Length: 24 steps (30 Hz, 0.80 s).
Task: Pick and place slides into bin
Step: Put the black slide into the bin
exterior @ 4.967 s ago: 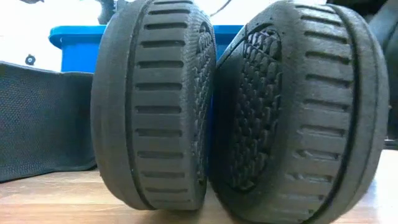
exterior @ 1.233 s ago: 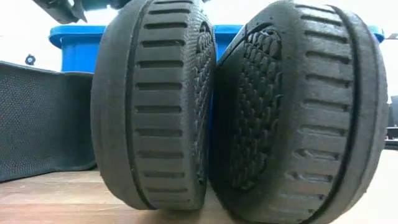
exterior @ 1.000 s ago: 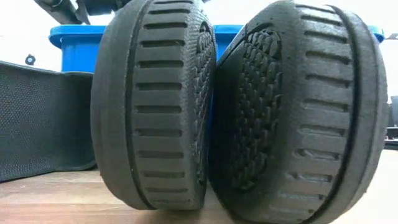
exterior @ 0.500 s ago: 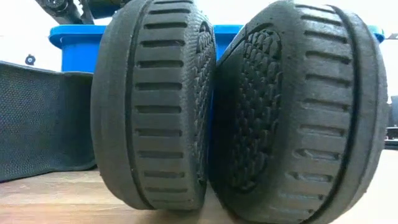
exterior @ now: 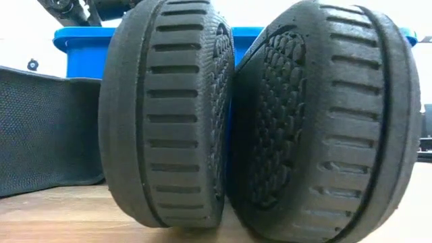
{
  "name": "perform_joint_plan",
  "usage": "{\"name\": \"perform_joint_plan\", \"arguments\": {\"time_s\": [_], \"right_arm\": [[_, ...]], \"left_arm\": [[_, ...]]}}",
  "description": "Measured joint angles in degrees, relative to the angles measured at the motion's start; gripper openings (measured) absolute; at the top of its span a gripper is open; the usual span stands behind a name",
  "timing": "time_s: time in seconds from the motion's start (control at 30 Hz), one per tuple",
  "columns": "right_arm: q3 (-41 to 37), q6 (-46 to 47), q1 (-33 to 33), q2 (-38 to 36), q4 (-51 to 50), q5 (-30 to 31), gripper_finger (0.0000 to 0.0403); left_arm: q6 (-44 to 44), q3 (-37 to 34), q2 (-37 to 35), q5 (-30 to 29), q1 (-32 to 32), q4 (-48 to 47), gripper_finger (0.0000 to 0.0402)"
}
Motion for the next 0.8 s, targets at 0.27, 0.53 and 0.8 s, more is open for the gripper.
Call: {"name": "perform_joint_plan", "arguments": {"time_s": [0.27,0.53,0.8], "right_arm": [[9.8,3.0,2.7,-0.1,-12.3,0.0,0.0140],[16.8,-20.3,5.6,-0.1,-18.8,0.0,0.0147],[14.2,-41.2,5.1,0.7,-19.1,0.5,0.0164]], "left_arm": [[0.3,-0.3,0.1,4.8,0.8,-0.8,0.0031],[-0.9,-0.2,0.1,8.7,1.2,-1.1,0.0031],[-2.7,-0.2,0.1,8.8,1.2,-2.5,0.0031]]}}
